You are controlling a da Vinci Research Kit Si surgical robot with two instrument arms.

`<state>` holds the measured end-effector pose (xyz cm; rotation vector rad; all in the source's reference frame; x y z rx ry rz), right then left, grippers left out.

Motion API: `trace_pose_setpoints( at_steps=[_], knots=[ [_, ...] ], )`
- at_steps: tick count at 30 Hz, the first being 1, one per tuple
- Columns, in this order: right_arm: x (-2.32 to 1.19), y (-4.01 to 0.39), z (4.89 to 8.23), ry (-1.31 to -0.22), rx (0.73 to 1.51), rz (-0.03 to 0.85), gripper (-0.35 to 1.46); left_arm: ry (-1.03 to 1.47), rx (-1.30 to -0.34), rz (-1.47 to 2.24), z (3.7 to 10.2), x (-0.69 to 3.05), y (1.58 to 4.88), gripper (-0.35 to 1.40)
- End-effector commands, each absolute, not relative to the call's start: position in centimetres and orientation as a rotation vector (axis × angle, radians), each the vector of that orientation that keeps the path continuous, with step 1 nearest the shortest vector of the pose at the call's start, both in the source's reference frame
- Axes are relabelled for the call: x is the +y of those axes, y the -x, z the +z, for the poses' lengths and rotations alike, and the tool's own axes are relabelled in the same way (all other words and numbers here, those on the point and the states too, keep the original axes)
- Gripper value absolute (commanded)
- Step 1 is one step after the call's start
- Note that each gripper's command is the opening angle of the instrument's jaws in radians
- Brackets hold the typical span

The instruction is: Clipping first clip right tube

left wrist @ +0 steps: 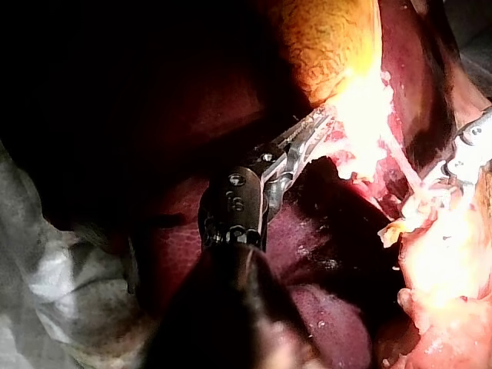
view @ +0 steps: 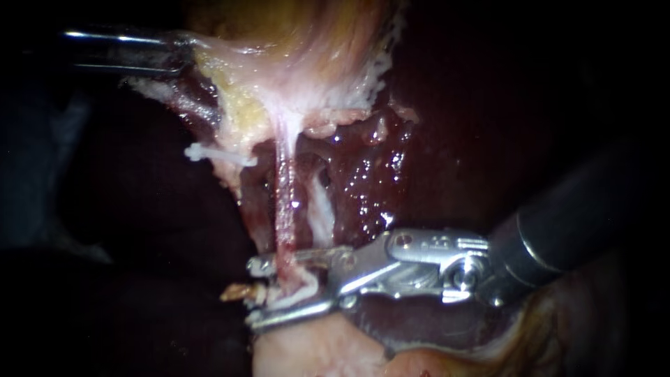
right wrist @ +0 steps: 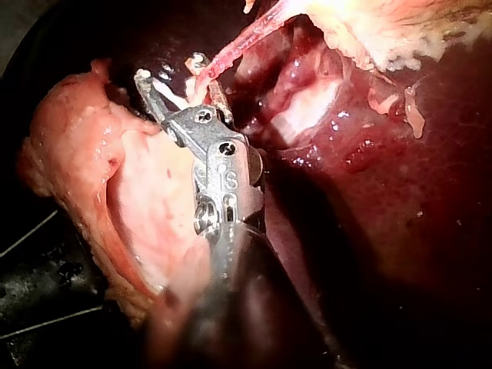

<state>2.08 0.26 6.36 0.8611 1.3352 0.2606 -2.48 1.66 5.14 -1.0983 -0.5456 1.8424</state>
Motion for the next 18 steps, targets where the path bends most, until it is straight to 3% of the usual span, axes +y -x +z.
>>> trace_pose_setpoints(
  at_steps=[1,7,17,18],
  knots=[
    [0.25,-2.08,6.35,-0.864,1.331,0.264,0.44,1.098,-0.546,1.842,5.14,1.66,2.48,-0.35],
    [0.29,-2.06,6.36,-0.862,1.325,0.289,0.30,1.098,-0.546,1.842,5.14,1.66,2.48,-0.35],
    [0.37,-1.97,6.38,-0.887,1.293,0.385,-0.35,1.098,-0.546,1.842,5.14,1.66,2.49,-0.35],
    [0.37,-1.96,6.39,-0.903,1.283,0.404,-0.35,1.098,-0.546,1.842,5.14,1.66,2.49,-0.35]
  ],
)
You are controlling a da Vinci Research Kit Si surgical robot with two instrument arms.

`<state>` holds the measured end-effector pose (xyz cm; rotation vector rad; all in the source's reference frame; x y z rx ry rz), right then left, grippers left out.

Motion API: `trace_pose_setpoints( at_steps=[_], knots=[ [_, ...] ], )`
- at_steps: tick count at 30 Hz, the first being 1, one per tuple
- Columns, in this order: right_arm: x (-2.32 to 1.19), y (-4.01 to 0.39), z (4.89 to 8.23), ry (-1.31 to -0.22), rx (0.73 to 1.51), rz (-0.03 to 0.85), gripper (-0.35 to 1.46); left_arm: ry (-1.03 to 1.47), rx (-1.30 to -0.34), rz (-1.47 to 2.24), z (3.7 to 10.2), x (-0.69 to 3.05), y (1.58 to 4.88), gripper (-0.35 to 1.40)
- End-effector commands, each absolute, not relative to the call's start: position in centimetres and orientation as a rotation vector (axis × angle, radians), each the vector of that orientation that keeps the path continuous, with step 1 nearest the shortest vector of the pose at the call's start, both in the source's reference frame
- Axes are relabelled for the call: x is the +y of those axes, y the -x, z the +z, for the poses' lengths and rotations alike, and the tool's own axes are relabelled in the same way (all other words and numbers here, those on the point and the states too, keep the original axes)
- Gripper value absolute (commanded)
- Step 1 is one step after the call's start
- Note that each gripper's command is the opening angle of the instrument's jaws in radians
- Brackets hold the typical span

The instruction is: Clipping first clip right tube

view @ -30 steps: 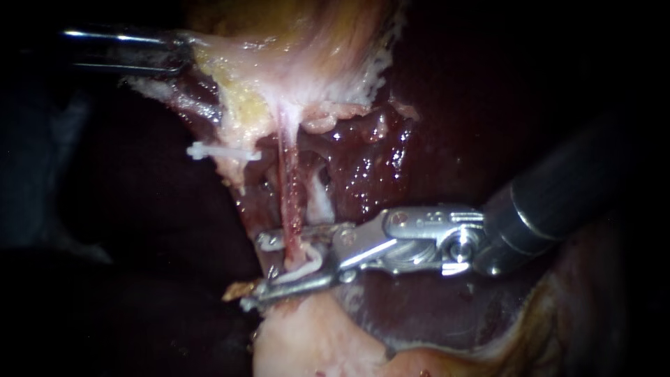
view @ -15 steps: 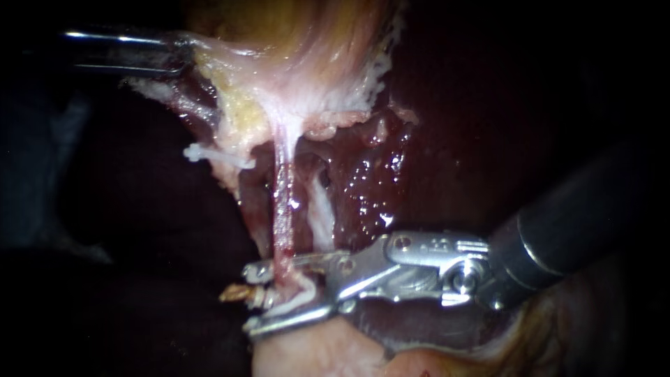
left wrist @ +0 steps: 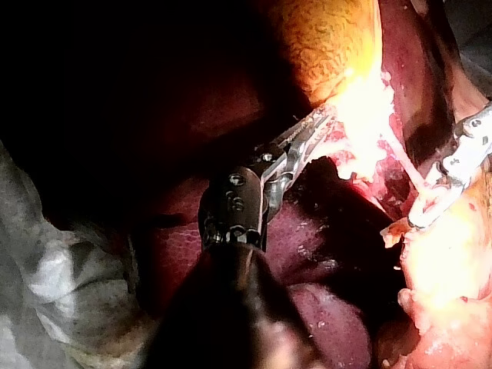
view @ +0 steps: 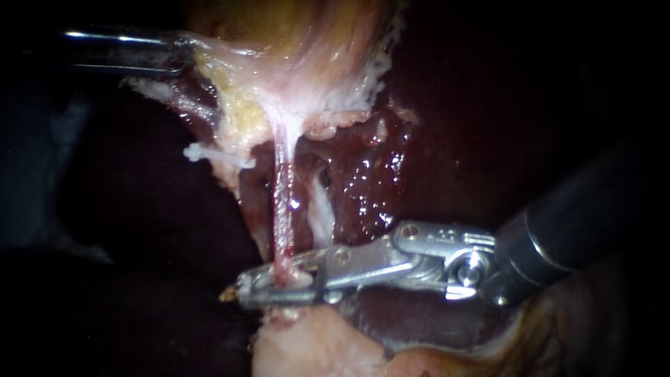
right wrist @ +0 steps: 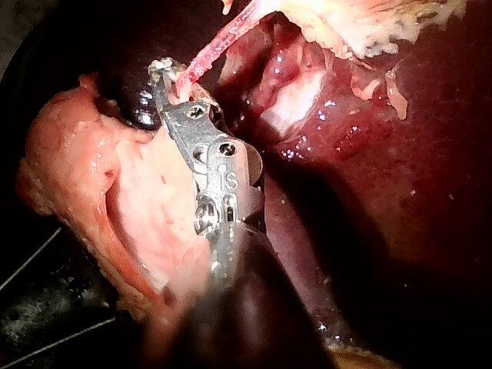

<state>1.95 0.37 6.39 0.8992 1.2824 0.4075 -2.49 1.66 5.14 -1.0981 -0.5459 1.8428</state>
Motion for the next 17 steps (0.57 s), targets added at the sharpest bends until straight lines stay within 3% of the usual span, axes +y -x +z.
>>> trace_pose_setpoints(
  at_steps=[1,17],
  knots=[
    [0.37,-1.94,6.40,-0.914,1.276,0.418,-0.35,1.098,-0.546,1.842,5.14,1.66,2.49,-0.35],
    [0.37,-1.90,6.46,-0.916,1.251,0.419,-0.35,1.098,-0.545,1.842,5.14,1.66,2.50,-0.35]
  ],
)
